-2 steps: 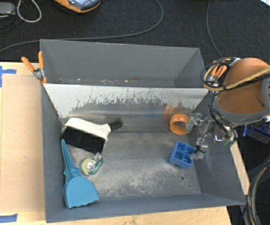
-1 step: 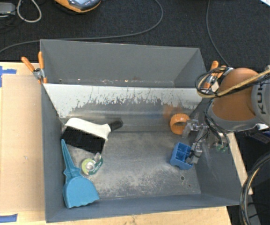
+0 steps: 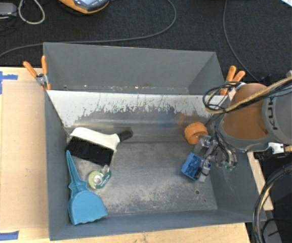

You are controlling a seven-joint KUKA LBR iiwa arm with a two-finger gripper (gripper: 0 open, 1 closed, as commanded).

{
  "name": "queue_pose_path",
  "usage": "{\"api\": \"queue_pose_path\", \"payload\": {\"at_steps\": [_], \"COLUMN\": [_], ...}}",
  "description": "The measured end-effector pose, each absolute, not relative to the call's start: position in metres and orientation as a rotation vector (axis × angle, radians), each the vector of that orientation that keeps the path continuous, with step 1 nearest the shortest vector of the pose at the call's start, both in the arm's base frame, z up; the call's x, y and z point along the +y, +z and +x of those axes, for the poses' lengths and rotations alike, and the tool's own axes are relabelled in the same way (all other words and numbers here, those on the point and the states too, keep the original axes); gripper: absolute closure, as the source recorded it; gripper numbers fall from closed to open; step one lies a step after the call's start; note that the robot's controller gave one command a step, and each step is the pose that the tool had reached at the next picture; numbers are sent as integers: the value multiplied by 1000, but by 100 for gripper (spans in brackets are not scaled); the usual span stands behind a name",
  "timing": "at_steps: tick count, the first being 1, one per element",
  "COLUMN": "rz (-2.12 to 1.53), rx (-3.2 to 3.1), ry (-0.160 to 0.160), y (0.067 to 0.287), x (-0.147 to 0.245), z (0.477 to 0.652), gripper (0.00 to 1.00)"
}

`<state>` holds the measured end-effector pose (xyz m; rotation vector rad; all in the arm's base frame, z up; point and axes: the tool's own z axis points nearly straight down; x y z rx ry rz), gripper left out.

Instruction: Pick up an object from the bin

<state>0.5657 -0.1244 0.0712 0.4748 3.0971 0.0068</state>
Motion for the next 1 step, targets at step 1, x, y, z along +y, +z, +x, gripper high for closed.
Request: {"api": "queue_pose_path", "payload": {"at_steps": [1], "rz": [517], "rx": [3094], "ry": [8], "y": [72], "x": [-138], "z": [570], "gripper": [100]}}
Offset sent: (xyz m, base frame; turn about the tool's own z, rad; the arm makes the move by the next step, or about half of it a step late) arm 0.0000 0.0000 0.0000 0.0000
